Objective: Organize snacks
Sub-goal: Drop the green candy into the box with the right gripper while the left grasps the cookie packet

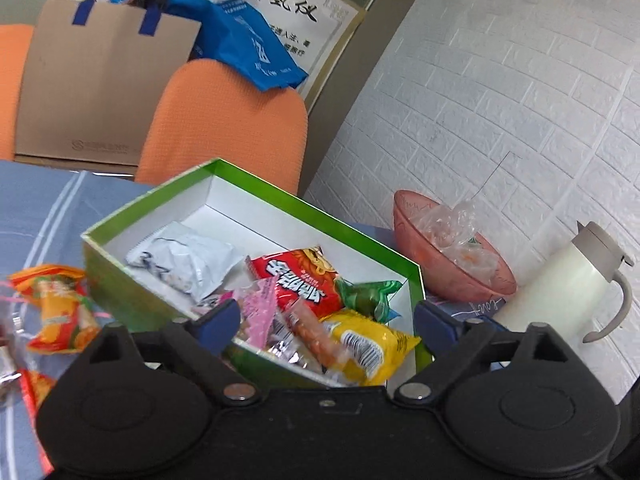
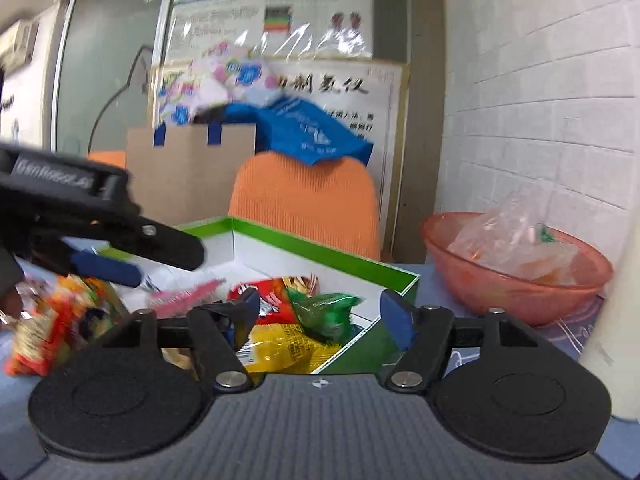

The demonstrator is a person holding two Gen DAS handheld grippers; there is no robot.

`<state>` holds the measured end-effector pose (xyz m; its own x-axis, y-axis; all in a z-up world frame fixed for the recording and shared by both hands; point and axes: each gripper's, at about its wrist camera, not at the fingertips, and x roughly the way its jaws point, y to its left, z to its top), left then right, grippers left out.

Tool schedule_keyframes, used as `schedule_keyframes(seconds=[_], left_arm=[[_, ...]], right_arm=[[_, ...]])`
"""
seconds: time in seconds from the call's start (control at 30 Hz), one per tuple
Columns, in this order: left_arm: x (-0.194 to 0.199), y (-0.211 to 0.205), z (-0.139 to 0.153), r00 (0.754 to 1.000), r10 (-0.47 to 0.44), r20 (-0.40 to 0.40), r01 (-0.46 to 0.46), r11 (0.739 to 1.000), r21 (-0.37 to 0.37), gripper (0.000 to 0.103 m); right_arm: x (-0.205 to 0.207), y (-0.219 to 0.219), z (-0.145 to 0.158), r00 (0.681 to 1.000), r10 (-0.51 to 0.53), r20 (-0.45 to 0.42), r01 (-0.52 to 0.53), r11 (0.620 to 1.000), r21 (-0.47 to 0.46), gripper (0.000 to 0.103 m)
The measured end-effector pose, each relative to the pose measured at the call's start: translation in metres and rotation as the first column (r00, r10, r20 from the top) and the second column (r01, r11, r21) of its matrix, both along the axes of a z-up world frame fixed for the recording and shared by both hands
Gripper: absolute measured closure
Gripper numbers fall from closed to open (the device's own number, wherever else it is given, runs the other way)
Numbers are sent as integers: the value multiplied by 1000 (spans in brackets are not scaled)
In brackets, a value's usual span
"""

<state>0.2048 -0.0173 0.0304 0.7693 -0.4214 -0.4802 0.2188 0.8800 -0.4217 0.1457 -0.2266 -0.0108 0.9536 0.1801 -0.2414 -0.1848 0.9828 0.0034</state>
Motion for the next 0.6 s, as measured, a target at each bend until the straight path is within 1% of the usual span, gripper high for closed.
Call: schedule_keyframes(seconds=[0.1, 0.17, 0.23, 0.33, 0.43, 0.53, 0.6], left_arm=[[-30, 8, 7, 1000, 17, 8, -18, 1000, 21, 0], [-52, 16, 8, 999, 28, 24, -29, 999, 16, 0], [-73, 24, 5, 999, 27, 34, -27, 1000, 8, 0], [-97, 33, -5, 999, 27, 32, -28, 1000, 9, 0], [-105, 32, -19, 1000, -10, 6, 9, 999, 45, 0], [-98, 19, -34, 995, -94, -28, 96, 991, 92, 0], [-91, 9, -44, 992, -123, -42, 127, 984, 125, 0]], right_arm=[[-29, -3, 8, 1000, 23, 0, -23, 997, 70, 0], [-46, -1, 8, 999, 52, -5, -51, 994, 97, 0], [-58, 7, 5, 996, 81, -26, -78, 992, 100, 0], [-73, 19, -7, 991, 107, -77, -100, 991, 92, 0], [-84, 24, -21, 986, 98, -135, -85, 991, 105, 0], [-91, 20, -31, 979, 80, -187, -58, 991, 119, 0], [-93, 17, -34, 977, 49, -208, -28, 994, 103, 0]])
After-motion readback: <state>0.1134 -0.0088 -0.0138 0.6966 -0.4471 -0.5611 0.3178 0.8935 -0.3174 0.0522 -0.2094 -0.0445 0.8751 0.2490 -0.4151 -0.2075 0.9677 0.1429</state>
